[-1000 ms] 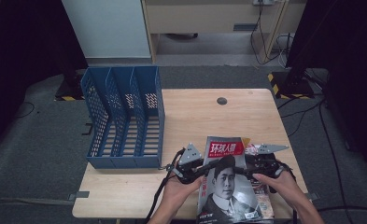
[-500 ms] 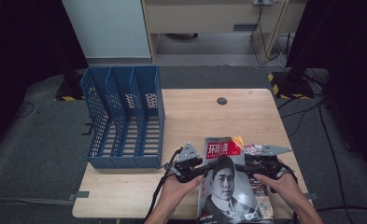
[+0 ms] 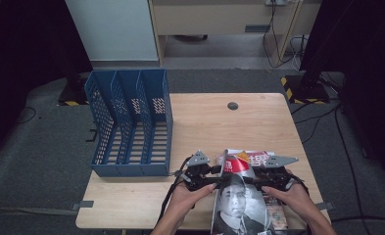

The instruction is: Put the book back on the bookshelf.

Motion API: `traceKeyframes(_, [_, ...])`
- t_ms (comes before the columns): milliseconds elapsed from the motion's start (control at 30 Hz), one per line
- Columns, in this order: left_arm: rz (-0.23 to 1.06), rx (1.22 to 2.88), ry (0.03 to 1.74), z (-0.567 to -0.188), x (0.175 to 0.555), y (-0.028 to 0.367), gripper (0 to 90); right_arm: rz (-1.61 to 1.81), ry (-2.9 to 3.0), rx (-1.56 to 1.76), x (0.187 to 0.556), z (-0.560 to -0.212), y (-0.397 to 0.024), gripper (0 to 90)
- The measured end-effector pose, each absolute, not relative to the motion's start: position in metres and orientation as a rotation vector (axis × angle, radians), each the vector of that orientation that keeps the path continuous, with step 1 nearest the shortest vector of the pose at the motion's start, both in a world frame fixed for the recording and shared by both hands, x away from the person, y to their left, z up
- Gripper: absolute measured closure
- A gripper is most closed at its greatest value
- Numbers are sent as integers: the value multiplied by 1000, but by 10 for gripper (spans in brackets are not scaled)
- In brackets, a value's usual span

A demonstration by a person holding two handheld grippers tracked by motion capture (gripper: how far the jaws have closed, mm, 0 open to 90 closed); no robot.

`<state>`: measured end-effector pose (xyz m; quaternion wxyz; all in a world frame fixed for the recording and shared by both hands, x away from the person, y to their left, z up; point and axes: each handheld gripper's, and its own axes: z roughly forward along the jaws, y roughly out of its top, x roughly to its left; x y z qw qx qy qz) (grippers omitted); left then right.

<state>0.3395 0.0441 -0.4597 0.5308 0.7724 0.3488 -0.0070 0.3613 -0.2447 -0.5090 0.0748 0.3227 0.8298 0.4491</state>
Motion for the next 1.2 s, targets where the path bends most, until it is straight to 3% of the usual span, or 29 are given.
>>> traceKeyframes(267, [-49,1851,904,-465,344,49,448,1348,2481,986,361,-510,-244,467])
traceKeyframes(767, [-18,1891,941,-467,345,49,437,1339,2478,994,361,-510,-244,474])
traceKeyframes(1033, [-4,1938,975,-468,345,45,356,1330,2471,990,360,-510,-243,471])
traceKeyframes(1200, [-59,1950,1006,-473,353,46,304,1330,2471,990,359,-510,-243,470])
